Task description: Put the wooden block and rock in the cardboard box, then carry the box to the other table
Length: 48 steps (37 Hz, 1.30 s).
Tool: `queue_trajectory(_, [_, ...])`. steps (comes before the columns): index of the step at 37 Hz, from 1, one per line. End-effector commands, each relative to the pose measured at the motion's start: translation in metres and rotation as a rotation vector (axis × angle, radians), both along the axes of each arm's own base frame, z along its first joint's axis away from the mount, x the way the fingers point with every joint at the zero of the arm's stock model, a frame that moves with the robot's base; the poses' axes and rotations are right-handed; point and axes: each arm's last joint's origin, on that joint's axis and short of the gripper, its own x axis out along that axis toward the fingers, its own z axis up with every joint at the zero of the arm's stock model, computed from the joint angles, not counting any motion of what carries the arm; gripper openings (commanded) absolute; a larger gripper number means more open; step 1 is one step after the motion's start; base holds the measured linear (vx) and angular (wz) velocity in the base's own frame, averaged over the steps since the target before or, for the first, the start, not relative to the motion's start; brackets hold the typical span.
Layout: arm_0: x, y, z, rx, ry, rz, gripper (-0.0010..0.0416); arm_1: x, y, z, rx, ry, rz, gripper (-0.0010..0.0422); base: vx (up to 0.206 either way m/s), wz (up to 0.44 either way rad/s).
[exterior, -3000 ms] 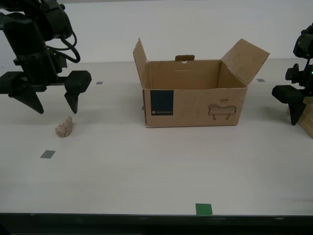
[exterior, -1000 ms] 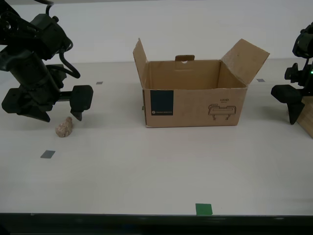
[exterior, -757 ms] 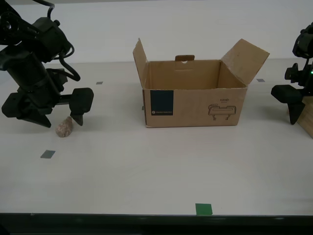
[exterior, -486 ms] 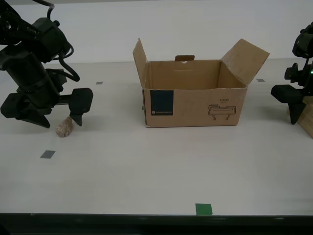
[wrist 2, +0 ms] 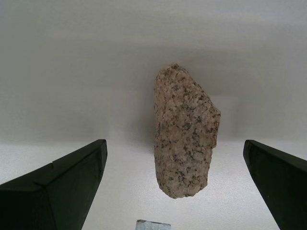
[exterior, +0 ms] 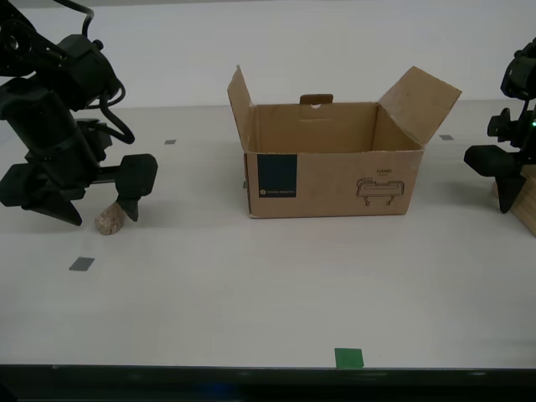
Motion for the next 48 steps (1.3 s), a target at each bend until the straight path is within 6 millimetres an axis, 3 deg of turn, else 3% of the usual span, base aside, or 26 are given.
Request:
queue_trajectory(1, [-0.0002, 0.0002, 0.0001, -0.003, 0.003, -0.001, 0.0254, -0.0001, -0.0003, 0.0, -0.003, 0.002, 0.002, 0.0389, 0.0, 0.0])
queue_trajectory(29, [-0.0006, 0.0014, 0.0001, -0.003, 0.007, -0.005, 0.0312, 0.0015, -0.0007, 0.0005, -0.012, -0.015, 0.018, 0.0389, 0.0, 0.0])
queue_trajectory(48, [-0.0005, 0.0021, 0.0001, -0.003, 0.008, -0.005, 0.0269, -0.0046, 0.0011, -0.0047, -0.009, -0.008, 0.019, 0.0389, 0.0, 0.0])
